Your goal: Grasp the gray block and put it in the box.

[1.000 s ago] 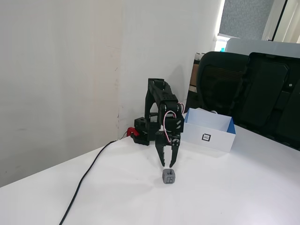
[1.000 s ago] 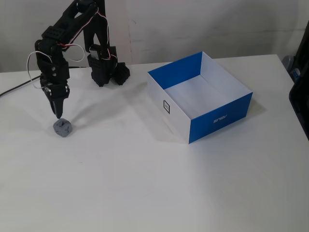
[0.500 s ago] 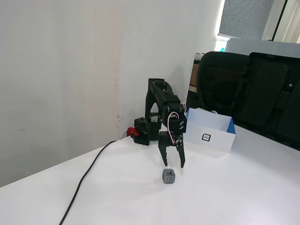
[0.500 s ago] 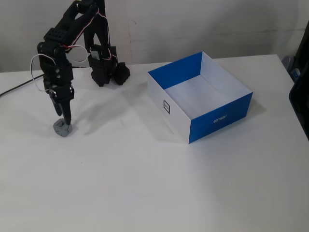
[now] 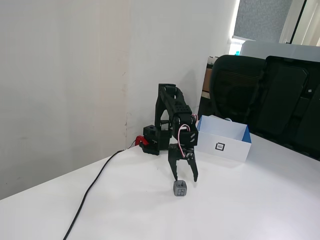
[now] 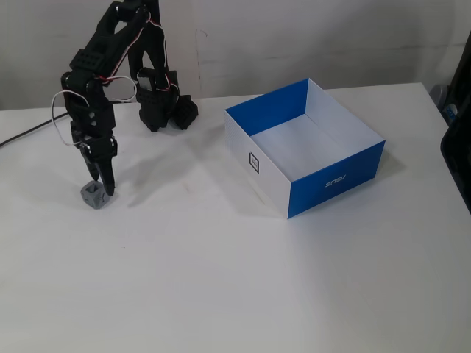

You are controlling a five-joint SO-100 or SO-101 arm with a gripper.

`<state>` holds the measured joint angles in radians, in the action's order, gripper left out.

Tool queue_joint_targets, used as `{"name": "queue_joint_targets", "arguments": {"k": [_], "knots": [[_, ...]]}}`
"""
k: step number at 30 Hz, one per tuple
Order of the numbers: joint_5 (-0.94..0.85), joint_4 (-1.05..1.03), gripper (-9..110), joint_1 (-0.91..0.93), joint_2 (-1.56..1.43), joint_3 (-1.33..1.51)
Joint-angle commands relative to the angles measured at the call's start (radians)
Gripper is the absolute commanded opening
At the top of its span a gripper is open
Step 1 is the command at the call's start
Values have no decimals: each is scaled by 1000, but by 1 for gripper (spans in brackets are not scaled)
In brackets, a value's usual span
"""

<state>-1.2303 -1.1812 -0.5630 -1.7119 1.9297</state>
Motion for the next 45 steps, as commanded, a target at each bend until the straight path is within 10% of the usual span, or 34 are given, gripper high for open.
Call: {"name": "queue_joint_targets", "arguments": {"k": [1,45], "knots": [[9,-5,27,-11,-6,-26],[80,-130,27,-72,186,-264]]}}
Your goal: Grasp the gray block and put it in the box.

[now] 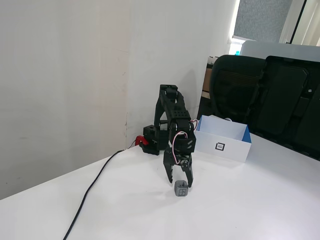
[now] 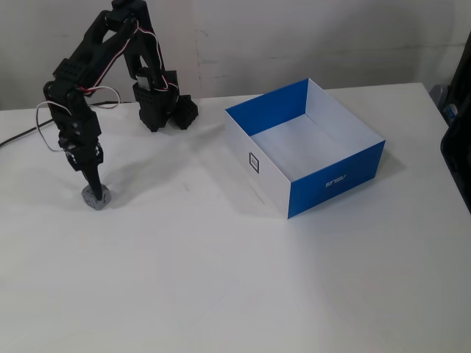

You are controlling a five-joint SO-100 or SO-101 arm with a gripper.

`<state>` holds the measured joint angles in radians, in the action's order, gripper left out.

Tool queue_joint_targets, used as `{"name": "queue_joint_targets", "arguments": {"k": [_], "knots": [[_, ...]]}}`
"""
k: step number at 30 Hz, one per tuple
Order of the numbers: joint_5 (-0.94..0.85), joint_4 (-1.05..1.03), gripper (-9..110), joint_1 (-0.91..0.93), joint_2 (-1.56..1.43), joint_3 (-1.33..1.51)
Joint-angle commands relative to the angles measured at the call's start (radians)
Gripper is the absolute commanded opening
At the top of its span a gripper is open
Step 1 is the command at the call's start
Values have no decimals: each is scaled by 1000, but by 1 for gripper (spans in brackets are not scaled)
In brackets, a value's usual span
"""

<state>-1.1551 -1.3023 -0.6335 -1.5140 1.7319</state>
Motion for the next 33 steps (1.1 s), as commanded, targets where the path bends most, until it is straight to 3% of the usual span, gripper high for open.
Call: {"name": "queue_joint_targets", "arguments": {"k": [1,10,20,33], "knots": [[5,-9,27,-2,-8,-66],[6,-6,25,2,21,-72],[28,-5,12,3,55,-104],[95,-137,11,38,57,-272]]}}
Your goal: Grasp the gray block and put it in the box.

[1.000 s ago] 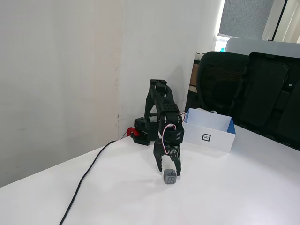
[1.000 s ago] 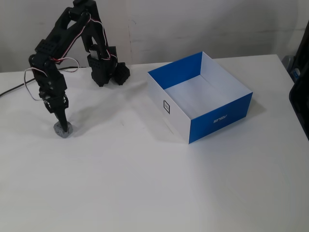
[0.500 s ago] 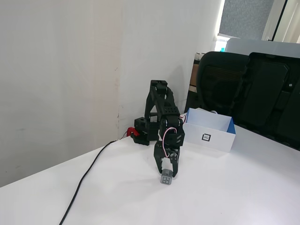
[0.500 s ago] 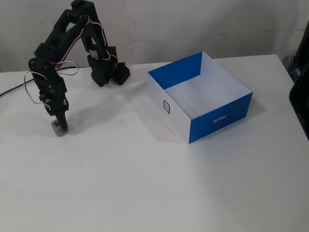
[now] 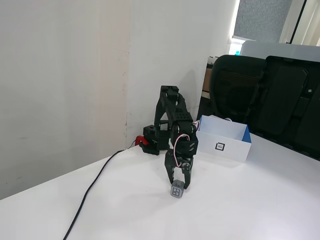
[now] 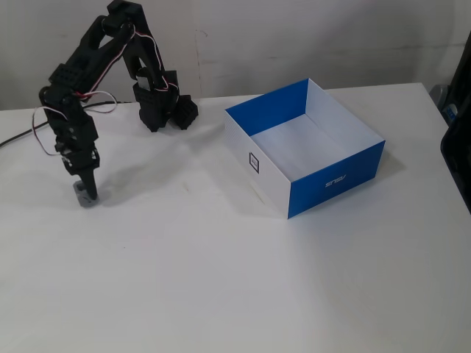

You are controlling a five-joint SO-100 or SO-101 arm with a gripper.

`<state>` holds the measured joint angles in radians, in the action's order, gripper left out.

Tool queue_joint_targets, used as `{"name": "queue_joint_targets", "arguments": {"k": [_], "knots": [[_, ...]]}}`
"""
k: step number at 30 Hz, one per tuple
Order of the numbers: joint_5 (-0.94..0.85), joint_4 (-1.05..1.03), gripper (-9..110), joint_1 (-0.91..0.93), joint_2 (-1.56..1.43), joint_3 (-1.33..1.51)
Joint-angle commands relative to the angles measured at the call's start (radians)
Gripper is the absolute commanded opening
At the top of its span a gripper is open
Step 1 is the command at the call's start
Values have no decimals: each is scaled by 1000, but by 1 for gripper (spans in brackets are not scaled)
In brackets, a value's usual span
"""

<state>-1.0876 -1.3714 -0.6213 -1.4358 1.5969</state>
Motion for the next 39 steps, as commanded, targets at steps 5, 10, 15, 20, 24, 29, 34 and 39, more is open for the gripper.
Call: {"name": "queue_joint_targets", "arguments": {"k": [5,10,15,20,24,29,34,39], "knots": [[97,-172,10,74,-23,-281],[166,-238,11,158,-32,-385],[255,-348,11,273,-26,-537],[359,-449,11,403,-26,-675],[431,-502,11,517,-52,-726],[517,-512,11,667,-141,-690],[589,-512,11,825,-235,-644],[652,-512,11,980,-295,-621]]}}
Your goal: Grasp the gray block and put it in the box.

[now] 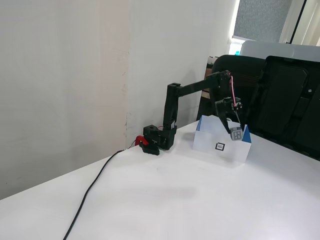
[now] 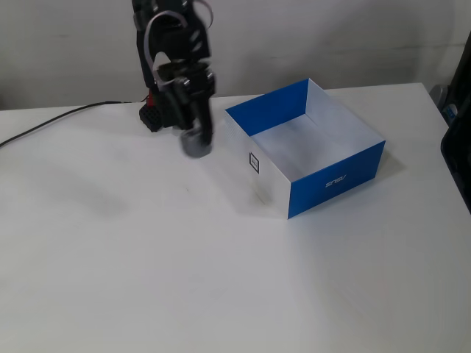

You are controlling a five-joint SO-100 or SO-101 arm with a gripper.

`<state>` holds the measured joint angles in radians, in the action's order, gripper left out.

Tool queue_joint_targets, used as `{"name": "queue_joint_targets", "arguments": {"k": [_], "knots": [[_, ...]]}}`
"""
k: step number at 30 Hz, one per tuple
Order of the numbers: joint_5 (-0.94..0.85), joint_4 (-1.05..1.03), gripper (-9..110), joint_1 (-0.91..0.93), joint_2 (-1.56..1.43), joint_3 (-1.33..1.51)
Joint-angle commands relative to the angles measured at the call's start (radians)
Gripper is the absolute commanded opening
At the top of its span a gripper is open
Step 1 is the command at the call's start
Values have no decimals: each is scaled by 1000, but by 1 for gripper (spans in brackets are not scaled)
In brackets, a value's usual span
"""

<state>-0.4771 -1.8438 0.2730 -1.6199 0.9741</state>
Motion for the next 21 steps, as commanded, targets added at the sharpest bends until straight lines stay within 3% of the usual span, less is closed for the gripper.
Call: {"name": "queue_joint_targets", "arguments": {"k": [1,21], "knots": [[54,-40,11,118,-123,15],[301,-8,10,657,-98,166]]}}
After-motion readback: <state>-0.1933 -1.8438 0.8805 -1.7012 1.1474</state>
